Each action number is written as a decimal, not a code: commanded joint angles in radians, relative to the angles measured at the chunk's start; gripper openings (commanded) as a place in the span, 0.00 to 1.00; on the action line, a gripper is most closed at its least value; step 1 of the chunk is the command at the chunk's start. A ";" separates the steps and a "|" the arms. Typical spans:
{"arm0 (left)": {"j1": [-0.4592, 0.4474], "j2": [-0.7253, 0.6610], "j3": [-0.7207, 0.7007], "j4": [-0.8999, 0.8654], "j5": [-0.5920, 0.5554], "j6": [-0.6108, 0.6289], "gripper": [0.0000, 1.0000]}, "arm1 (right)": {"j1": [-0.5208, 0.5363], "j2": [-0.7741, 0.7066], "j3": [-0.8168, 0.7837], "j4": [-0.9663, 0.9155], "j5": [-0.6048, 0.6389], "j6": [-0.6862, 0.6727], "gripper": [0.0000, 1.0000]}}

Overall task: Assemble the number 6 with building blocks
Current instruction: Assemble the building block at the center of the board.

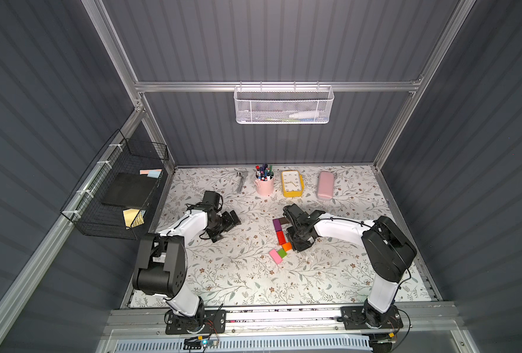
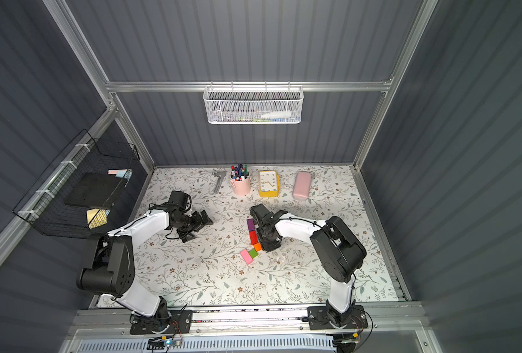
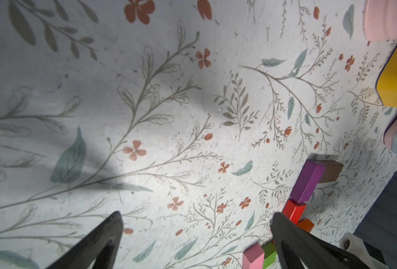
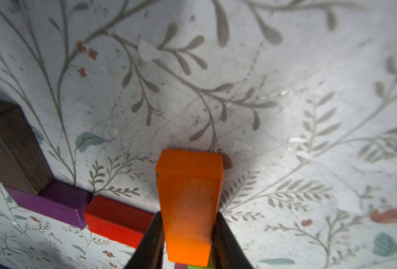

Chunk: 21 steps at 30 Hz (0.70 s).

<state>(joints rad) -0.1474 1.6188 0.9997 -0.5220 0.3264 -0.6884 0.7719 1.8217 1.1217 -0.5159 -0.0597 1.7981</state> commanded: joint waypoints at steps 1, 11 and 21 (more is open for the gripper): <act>0.009 0.017 0.032 -0.035 0.000 0.028 0.99 | 0.015 -0.004 -0.044 -0.018 -0.009 0.209 0.25; 0.009 0.030 0.049 -0.049 0.000 0.036 0.99 | 0.025 0.004 -0.043 -0.004 -0.007 0.243 0.25; 0.009 0.036 0.060 -0.059 0.000 0.039 0.99 | 0.026 -0.014 -0.080 0.035 -0.004 0.287 0.25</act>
<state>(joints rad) -0.1474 1.6466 1.0328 -0.5461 0.3264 -0.6716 0.7895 1.7966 1.0786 -0.4587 -0.0559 1.8584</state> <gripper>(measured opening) 0.994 0.321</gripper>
